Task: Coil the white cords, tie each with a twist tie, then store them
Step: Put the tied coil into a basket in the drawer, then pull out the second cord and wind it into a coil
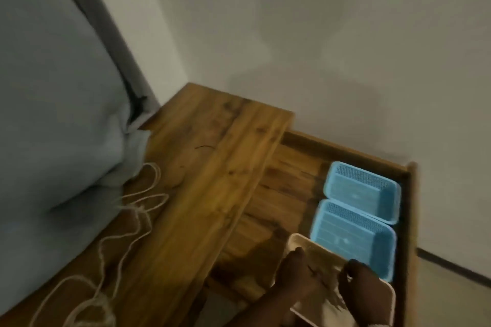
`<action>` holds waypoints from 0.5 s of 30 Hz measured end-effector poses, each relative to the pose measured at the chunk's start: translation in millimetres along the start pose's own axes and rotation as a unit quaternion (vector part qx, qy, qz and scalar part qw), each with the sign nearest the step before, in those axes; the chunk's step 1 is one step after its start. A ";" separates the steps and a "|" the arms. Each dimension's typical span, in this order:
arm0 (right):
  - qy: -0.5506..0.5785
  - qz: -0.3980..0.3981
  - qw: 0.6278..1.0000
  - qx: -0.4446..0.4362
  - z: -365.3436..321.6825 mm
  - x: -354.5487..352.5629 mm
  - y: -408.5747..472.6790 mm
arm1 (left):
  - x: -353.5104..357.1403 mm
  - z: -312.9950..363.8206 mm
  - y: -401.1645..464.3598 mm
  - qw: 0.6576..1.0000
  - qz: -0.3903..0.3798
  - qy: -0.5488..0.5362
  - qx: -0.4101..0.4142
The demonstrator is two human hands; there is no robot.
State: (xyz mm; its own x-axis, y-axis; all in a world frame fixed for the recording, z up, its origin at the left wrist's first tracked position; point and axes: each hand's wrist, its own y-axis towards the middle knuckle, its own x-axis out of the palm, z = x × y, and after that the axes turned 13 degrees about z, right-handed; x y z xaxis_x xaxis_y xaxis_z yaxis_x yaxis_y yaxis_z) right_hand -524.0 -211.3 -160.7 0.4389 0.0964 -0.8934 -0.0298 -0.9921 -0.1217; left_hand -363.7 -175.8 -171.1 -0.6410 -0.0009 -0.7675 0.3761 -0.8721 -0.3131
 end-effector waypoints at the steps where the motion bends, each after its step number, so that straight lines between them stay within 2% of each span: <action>1: 0.015 0.006 1.000 -0.019 -18.8 -1.4 0.0 | -19.3 -2.3 -3.2 0.999 0.011 -0.033 0.014; 3: 0.052 0.031 0.997 -0.049 -59.2 0.1 2.9 | -56.0 -7.3 -8.8 0.993 0.042 -0.108 0.012; 5: 0.069 0.053 0.988 -0.128 -116.8 0.5 -1.5 | -96.0 -28.3 -12.7 0.979 0.086 -0.185 -0.018; 7: 0.111 0.042 0.973 -0.196 -172.6 3.5 -10.8 | -134.6 -58.5 -19.1 0.957 0.151 -0.245 -0.029; 10: 0.126 0.024 0.940 -0.317 -251.1 14.9 -30.7 | -196.1 -109.1 -40.3 0.922 0.291 -0.251 -0.048; 12: 0.157 0.020 0.901 -0.404 -300.5 34.4 -48.2 | -238.2 -155.0 -61.0 0.890 0.372 -0.257 -0.057; 15: 0.185 -0.037 0.847 -0.497 -362.9 62.7 -83.1 | -284.2 -230.4 -96.0 0.841 0.476 -0.242 -0.089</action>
State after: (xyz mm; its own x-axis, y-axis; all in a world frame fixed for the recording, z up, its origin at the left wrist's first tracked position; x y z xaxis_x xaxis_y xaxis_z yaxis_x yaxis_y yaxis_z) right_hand -168.1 -151.9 -49.6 0.6638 0.3120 -0.6797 0.6999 -0.5796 0.4175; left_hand -63.5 21.0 -51.8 -0.1735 -0.8939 -0.4134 0.9396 -0.2759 0.2024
